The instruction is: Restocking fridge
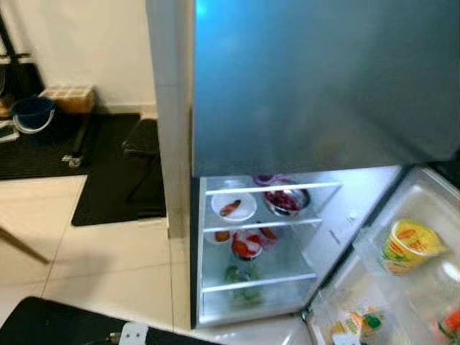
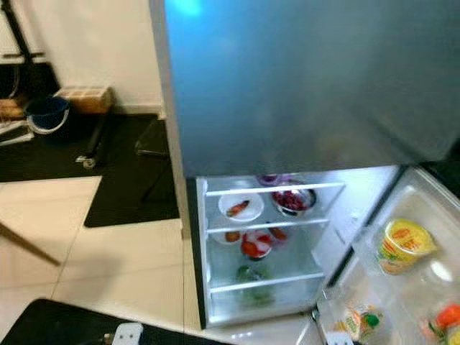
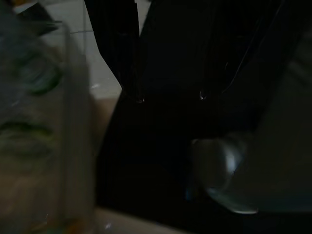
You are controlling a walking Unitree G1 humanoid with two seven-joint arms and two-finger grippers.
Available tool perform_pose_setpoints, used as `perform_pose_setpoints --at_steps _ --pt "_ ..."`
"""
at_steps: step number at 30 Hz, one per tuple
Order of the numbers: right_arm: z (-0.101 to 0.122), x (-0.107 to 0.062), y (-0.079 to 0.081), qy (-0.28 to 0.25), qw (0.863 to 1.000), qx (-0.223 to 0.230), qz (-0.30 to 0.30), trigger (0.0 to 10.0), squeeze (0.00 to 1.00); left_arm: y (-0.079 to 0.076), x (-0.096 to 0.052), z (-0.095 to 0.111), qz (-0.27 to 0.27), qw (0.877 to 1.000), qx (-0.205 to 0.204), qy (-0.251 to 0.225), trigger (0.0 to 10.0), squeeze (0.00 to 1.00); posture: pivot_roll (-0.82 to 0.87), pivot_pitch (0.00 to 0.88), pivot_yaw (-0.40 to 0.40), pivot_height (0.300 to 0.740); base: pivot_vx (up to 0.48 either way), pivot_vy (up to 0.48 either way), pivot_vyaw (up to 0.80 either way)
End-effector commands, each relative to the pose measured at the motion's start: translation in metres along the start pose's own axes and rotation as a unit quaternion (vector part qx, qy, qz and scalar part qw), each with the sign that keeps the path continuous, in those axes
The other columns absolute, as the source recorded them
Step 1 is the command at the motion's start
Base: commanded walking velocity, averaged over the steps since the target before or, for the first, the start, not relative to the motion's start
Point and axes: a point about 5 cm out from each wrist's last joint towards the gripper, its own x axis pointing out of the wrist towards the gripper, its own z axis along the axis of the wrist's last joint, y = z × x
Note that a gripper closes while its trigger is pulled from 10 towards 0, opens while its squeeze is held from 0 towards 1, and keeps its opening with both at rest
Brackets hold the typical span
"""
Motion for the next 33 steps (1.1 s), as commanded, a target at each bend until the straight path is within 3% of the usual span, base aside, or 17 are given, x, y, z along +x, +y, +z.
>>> perform_pose_setpoints --at_steps 1,33 --pt "0.0165 0.0005 -0.0032 -0.022 1.000 -0.012 -0.002 10.0 0.00 -0.0045 -0.0011 -0.0107 -0.006 1.000 -0.006 0.023 10.0 0.00 -0.01 0.000 -0.023 0.740 0.000 0.000 0.00" --pt "0.0153 -0.0001 -0.0055 -0.018 1.000 -0.014 -0.004 10.0 0.00 -0.0084 -0.0006 -0.0128 -0.012 0.999 -0.004 0.030 10.0 0.00 -0.01 0.000 -0.027 0.740 0.000 0.000 0.00"
